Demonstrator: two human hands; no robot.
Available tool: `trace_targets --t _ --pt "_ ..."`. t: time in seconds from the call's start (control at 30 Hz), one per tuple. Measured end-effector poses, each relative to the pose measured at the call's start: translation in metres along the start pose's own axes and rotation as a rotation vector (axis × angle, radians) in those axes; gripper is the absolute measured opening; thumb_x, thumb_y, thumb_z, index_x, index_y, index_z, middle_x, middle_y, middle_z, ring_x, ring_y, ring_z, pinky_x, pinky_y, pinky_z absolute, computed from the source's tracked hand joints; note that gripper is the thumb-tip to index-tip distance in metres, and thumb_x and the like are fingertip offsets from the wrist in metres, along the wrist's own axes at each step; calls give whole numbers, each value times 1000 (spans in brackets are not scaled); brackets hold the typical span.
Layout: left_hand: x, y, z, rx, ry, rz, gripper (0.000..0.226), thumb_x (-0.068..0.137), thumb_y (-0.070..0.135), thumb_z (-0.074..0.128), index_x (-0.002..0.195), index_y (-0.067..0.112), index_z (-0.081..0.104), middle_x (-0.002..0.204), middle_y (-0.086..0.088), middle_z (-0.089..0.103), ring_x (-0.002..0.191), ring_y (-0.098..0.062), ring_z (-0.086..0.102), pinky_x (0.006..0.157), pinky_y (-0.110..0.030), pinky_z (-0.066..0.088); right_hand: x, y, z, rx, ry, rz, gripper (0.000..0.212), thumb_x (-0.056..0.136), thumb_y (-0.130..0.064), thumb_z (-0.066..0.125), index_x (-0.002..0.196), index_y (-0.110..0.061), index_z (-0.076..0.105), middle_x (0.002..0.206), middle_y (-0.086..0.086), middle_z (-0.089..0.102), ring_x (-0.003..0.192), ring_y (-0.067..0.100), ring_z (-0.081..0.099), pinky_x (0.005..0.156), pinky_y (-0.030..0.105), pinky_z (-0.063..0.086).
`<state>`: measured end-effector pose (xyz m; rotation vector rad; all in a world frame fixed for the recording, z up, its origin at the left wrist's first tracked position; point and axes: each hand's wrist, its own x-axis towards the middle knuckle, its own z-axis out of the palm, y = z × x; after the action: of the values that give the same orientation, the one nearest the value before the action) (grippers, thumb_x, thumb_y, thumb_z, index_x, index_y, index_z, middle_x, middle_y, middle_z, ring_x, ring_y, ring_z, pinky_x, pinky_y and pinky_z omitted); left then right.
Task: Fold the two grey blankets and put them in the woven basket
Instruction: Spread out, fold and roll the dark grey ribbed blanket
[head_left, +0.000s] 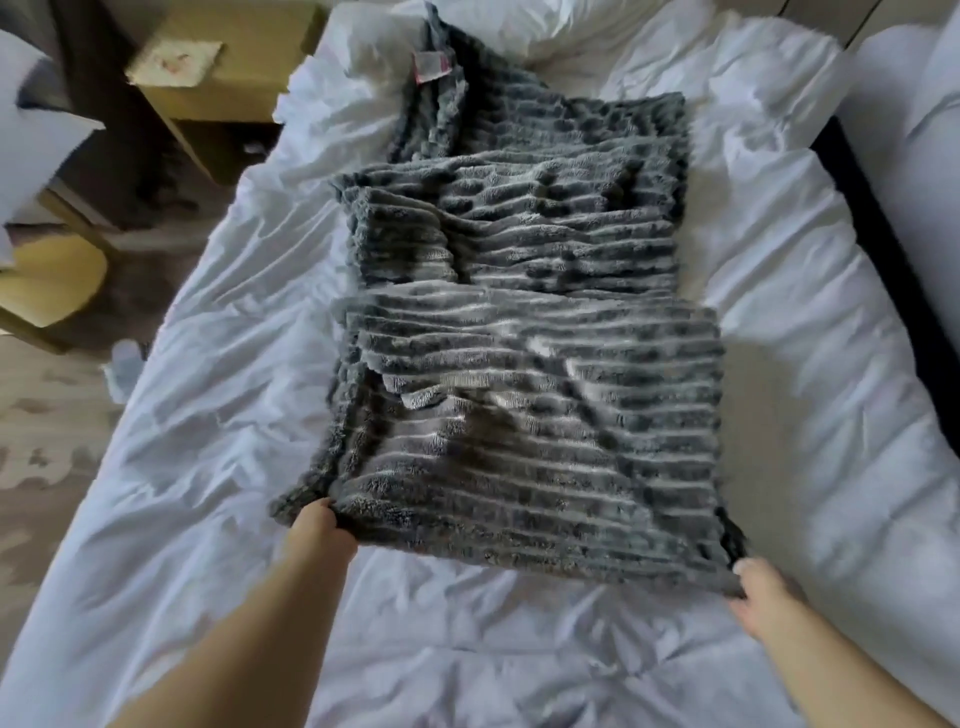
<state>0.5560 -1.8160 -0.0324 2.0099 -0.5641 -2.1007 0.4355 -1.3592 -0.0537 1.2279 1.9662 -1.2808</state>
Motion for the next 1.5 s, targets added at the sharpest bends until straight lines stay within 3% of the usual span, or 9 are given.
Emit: trace_targets --t 0.17,0.27,0.4,0.67,0.87,1.0,1.13,1.33,1.5 --pt "-64 -23 -79 -10 -30 -25 26 98 2 32 83 6 52 80 -11 66 83 -28 59 84 -44 46 -14 39 -44 -202 -14 -115 58 86 10 36 135 -18 51 131 20 54 99 41 60 76 48 54" --pt "-96 -42 -118 10 -18 -17 22 96 2 34 94 5 55 123 -14 61 110 -28 57 101 -42 42 -33 46 -60 -286 -195 -105 52 89 10 29 125 -17 55 120 20 58 86 39 64 58 42 58" --pt "-132 -72 -163 -91 -5 -82 24 95 0 32 80 1 51 81 -14 64 70 -25 71 64 -35 58 -68 65 -84 -327 -195 -92 27 85 4 38 102 -5 57 93 22 60 76 37 61 68 55 57" --pt "-178 -119 -235 -336 -186 -135 20 82 -1 30 83 5 49 87 -15 58 75 -33 55 96 -45 46 -160 131 -129 -343 -287 -238 30 79 17 48 97 -7 50 60 17 61 56 27 63 64 37 50" --pt "-186 -119 -300 -252 -219 -25 18 89 1 35 104 4 44 83 -8 53 63 -20 54 31 -28 48 -232 178 -165 -366 261 -685 19 81 -16 63 72 0 57 69 18 59 66 32 55 61 35 41" --pt "-180 -117 -352 -158 -73 290 27 87 -5 50 111 7 48 99 -10 55 81 -24 59 54 -31 58 -269 209 -188 72 399 -665 9 84 -6 49 89 -3 56 73 13 61 44 19 59 43 29 49" --pt "-188 -126 -398 -110 71 465 57 83 -5 54 135 18 46 131 -10 55 110 -29 59 96 -47 49 -279 265 -212 -192 410 -564 27 90 -2 38 112 -3 53 92 25 64 55 29 65 50 29 50" --pt "-211 -143 -427 -222 -156 482 38 88 -5 52 120 14 53 111 -15 60 82 -25 62 74 -37 54 -276 337 -226 -464 449 -363 32 93 -2 42 122 2 55 111 28 59 72 37 62 62 39 56" --pt "-250 -184 -415 -16 -371 506 26 85 -8 53 102 11 60 102 -17 66 89 -33 65 80 -46 55 -337 329 -157 -996 -47 -476 6 95 -19 49 98 -16 53 96 4 58 77 18 57 67 25 40"
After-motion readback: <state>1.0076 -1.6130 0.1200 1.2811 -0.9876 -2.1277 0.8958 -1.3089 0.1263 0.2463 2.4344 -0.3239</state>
